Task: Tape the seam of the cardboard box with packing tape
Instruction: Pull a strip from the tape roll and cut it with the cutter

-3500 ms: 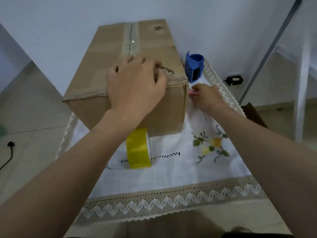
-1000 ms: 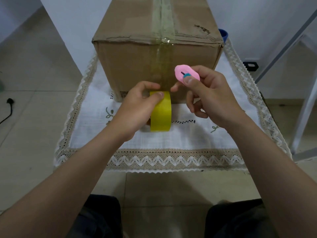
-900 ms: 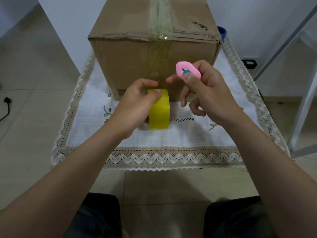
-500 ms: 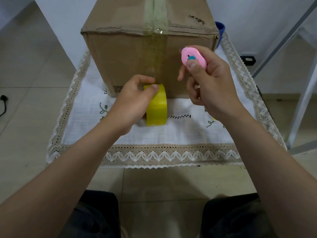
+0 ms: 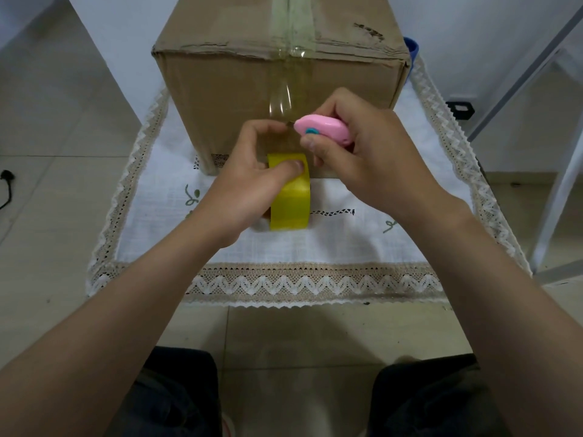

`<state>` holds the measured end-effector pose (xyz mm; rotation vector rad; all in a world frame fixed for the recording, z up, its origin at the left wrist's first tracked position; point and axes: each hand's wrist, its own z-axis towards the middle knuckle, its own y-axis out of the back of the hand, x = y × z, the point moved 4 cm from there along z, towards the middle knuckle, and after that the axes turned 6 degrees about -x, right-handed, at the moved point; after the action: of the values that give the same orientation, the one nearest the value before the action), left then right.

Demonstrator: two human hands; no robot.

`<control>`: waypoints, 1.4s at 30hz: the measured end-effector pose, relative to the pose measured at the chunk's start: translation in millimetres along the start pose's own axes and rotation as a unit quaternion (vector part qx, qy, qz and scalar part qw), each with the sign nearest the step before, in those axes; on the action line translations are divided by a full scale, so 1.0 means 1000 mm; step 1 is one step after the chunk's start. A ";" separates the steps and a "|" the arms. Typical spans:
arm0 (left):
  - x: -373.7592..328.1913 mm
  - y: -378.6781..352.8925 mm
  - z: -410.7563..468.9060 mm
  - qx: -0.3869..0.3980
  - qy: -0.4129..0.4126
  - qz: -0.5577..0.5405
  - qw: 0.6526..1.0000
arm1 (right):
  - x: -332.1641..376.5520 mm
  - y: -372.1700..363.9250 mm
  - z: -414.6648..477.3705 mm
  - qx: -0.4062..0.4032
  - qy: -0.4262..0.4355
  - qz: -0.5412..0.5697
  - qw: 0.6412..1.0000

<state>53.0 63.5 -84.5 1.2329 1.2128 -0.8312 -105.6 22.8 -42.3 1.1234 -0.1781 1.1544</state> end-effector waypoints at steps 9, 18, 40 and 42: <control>-0.005 0.002 -0.004 0.052 -0.038 -0.004 0.998 | 0.005 -0.012 0.006 0.041 0.060 -0.084 0.994; -0.005 0.003 -0.005 0.067 -0.036 -0.028 0.997 | 0.007 -0.017 0.015 0.029 0.063 -0.103 0.992; 0.000 0.005 0.002 0.072 -0.051 -0.044 0.995 | 0.014 -0.027 0.024 0.040 0.056 -0.128 0.989; -0.001 0.004 0.002 0.072 -0.043 -0.052 0.995 | 0.014 -0.027 0.024 0.037 0.052 -0.130 0.989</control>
<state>56.9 62.2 -83.0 1.2445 1.1722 -1.0537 -67.8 13.9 -38.4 1.1120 0.0914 0.9893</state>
